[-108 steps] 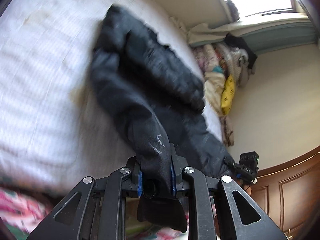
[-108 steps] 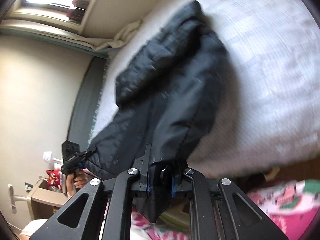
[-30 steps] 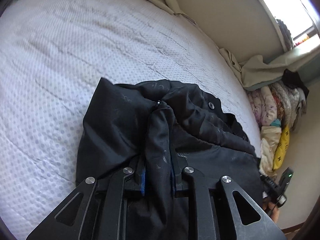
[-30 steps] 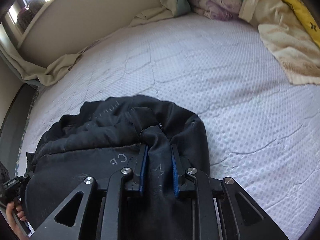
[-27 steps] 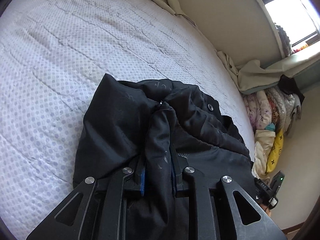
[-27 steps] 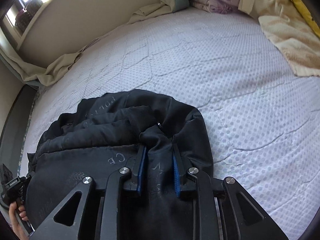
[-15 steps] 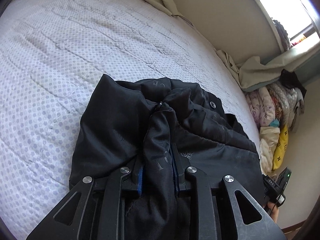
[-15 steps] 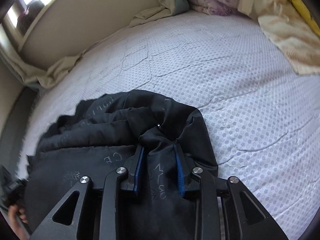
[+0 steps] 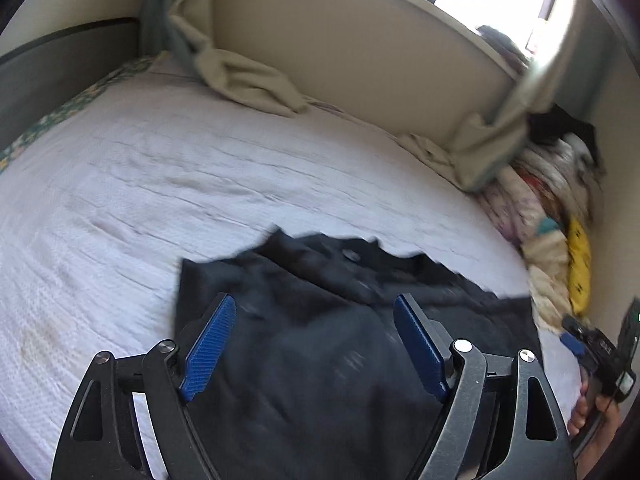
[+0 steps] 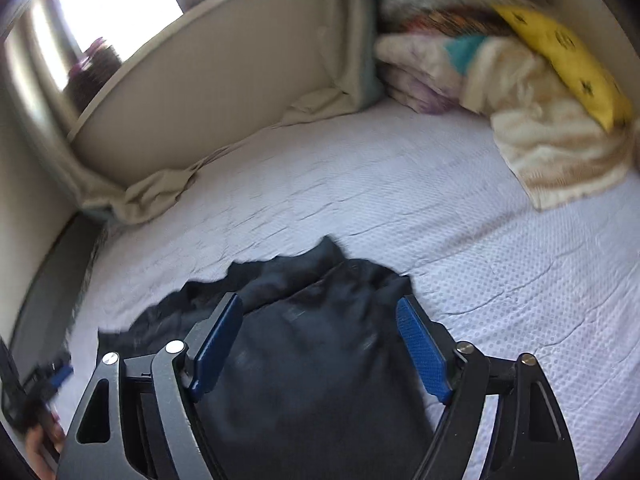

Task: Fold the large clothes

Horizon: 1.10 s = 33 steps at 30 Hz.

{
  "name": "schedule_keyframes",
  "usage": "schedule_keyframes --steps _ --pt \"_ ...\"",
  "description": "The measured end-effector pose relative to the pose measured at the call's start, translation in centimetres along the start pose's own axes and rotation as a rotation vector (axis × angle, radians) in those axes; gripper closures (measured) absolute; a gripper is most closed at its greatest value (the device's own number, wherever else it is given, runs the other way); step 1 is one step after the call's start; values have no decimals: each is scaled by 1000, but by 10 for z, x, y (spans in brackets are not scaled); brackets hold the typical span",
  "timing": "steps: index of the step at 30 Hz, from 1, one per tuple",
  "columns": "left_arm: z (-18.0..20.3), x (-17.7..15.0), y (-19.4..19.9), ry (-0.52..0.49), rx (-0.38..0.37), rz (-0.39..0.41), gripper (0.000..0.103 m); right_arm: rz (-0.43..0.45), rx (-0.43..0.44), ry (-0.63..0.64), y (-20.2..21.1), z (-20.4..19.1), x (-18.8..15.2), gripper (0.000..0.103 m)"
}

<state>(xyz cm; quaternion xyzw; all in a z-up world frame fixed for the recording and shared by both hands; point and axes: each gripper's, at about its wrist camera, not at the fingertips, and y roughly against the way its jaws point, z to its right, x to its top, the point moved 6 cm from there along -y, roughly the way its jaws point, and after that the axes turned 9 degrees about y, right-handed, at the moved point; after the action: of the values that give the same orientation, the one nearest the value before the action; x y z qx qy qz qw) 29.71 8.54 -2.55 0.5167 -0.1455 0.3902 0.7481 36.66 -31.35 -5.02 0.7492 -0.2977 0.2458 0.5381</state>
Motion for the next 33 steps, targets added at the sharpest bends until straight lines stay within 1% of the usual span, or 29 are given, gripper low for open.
schedule_keyframes --steps 2,4,6,7,9,10,12,14,16,18,20,24,33 --pt "15 -20 -3 -58 -7 -58 19 -26 15 65 4 -23 -5 36" --pt "21 -39 -10 -109 33 -107 19 -60 9 142 5 -45 -20 41" --pt "16 -54 -20 -136 97 -129 19 -89 -39 216 -1 -57 -35 41" --pt "10 -59 -24 -141 133 -136 19 -105 -85 257 -5 -61 -46 41" --pt "-4 -69 -34 -149 195 -153 19 -131 -145 289 -15 -56 -62 41" --pt "-8 -72 -39 -153 207 -161 19 -140 -154 285 -17 -53 -69 41" --pt "-11 -80 -43 -165 214 -164 17 -162 -174 269 -29 -40 -82 41" --pt "-11 -85 -49 -186 219 -159 13 -177 -151 252 -36 -35 -91 41" --pt "-12 -90 -57 -189 213 -170 10 -182 -140 238 -43 -31 -97 39" --pt "-16 -93 -66 -190 213 -172 6 -178 -157 279 -46 -33 -103 38" --pt "-17 -92 -70 -201 216 -166 5 -183 -165 304 -53 -34 -107 38" --pt "-15 -98 -71 -206 226 -151 4 -188 -156 293 -63 -31 -112 37" --pt "-15 -103 -76 -223 229 -134 3 -186 -173 316 -70 -31 -115 37"
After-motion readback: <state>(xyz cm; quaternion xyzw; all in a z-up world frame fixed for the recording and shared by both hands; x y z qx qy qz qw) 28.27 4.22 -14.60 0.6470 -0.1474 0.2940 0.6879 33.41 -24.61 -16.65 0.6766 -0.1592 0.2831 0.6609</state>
